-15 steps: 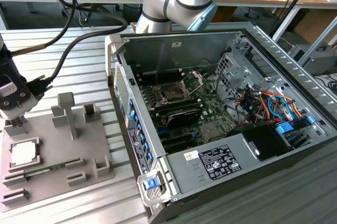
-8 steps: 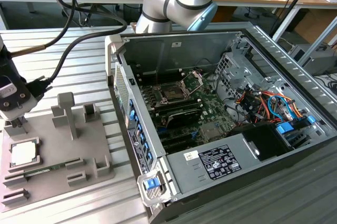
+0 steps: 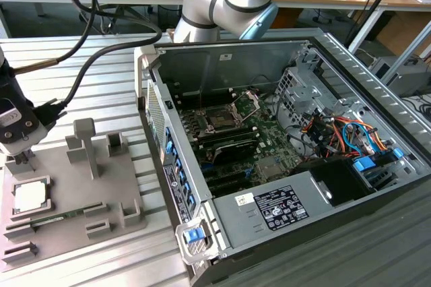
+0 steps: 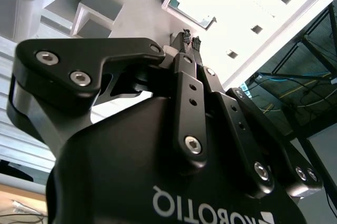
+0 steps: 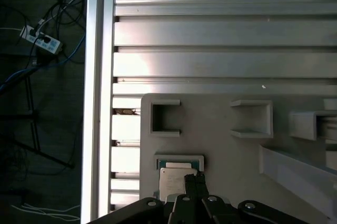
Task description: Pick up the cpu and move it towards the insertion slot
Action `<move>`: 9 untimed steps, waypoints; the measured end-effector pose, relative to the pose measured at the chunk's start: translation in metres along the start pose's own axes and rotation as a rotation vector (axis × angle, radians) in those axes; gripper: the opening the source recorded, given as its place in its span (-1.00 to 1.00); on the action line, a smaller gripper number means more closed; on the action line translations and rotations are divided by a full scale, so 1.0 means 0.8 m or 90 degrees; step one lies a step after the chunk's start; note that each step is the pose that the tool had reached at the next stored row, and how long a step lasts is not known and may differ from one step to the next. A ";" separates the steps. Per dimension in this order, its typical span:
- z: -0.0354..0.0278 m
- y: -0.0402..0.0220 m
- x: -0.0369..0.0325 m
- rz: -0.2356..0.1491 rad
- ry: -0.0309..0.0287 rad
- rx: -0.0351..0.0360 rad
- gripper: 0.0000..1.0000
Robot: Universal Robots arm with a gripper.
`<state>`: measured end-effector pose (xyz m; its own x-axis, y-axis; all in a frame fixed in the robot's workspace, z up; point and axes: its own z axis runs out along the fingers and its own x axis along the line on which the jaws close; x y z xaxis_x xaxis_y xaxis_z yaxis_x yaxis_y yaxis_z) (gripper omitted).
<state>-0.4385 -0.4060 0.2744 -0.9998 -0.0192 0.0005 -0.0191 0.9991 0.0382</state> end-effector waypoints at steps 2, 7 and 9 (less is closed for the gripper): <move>0.0009 0.0000 0.0003 0.000 0.0000 0.0000 -0.79; 0.0024 -0.0001 0.0007 0.000 0.0000 0.0000 -0.79; 0.0035 -0.0002 0.0010 0.000 0.0001 0.0000 -0.79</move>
<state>-0.4392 -0.4061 0.2716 -0.9998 -0.0192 0.0006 -0.0191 0.9991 0.0382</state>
